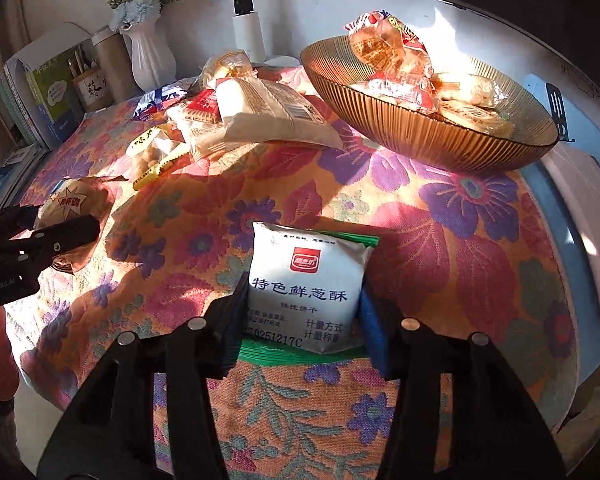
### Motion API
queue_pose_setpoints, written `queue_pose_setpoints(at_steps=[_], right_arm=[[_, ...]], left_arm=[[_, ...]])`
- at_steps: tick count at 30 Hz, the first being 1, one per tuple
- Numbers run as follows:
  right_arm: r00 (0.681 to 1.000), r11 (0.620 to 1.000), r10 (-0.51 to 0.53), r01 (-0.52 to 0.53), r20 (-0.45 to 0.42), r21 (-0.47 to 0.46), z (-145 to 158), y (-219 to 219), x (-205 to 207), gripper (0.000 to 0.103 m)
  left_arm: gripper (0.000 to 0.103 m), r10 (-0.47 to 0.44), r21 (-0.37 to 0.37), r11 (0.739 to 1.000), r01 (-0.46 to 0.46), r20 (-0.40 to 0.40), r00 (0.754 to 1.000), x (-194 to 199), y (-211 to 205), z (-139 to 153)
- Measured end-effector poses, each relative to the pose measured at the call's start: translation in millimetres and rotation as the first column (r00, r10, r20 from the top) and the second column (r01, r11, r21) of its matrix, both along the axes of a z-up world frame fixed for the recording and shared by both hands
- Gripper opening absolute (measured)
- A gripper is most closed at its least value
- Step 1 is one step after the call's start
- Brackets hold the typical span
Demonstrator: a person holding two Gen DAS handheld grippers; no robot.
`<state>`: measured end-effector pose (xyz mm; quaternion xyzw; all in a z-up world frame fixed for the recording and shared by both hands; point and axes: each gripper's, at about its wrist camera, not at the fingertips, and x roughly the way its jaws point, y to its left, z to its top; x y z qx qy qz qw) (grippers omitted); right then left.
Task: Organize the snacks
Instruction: 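Lift both snacks and carry them over the amber bowl, then open both tools to drop the snacks into the amber bowl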
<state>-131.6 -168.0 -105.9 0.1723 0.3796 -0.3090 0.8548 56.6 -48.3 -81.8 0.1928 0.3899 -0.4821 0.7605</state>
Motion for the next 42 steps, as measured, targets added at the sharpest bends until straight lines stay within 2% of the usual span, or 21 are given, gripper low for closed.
queue_pose_setpoints(at_steps=[5,11,16,21,22,23,25,30,36,39,42], right_arm=[[0.994,0.997,-0.028,0.035,0.107,-0.064,44.4,-15.1,-19.9,0.051],[0.967,0.979,-0.141,0.168,0.213,-0.115,95.8,-78.6,-45.0,0.051],[0.942,0.968,-0.226,0.246,0.25,-0.051,110.3,-140.7,-53.6,0.051],[0.931,0.967,-0.253,0.253,0.264,0.034,109.1,-179.9,-51.4,0.051],[0.934,0.97,-0.242,0.239,0.263,0.044,108.9,-185.7,-49.0,0.053],[0.937,0.973,-0.231,0.225,0.261,0.055,108.2,-190.8,-46.8,0.054],[0.935,0.973,-0.232,0.221,0.268,0.073,107.5,-196.6,-48.1,0.075],[0.929,0.974,-0.227,0.21,0.291,0.087,110.0,-186.9,-56.3,0.075],[0.935,0.984,-0.177,0.161,0.308,0.075,120.9,-153.1,-49.4,0.075],[0.939,0.995,-0.103,0.101,0.327,0.025,136.8,-124.3,-39.2,0.075],[0.946,0.996,-0.025,0.05,0.322,-0.067,151.4,-92.8,-26.3,0.081]], left_arm=[[0.061,-0.101,-0.052,0.993,0.107,0.11,0.989,-22.5,-31.5,41.6],[0.061,-0.2,-0.157,0.962,0.223,0.147,0.969,-38.2,-103.2,92.1],[0.061,-0.25,-0.186,0.945,0.27,0.121,0.961,-46.5,-168.9,103.5],[0.062,-0.289,-0.2,0.932,0.301,0.088,0.953,-50.2,-214.7,96.8],[0.066,-0.289,-0.203,0.931,0.303,0.096,0.952,-50.4,-221.4,95.9],[0.076,-0.281,-0.208,0.932,0.298,0.107,0.954,-49.8,-227.0,95.6],[0.087,-0.275,-0.228,0.93,0.289,0.094,0.957,-44.9,-231.7,96.9],[0.087,-0.247,-0.265,0.932,0.246,0.032,0.969,-23.8,-215.4,102.0],[0.087,-0.151,-0.306,0.94,0.154,0.033,0.988,-0.9,-156.5,116.1],[0.087,-0.087,-0.33,0.939,0.098,0.05,0.995,9.1,-114.0,125.9],[0.089,-0.015,-0.362,0.932,0.026,0.034,0.999,22.6,-66.3,131.1]])
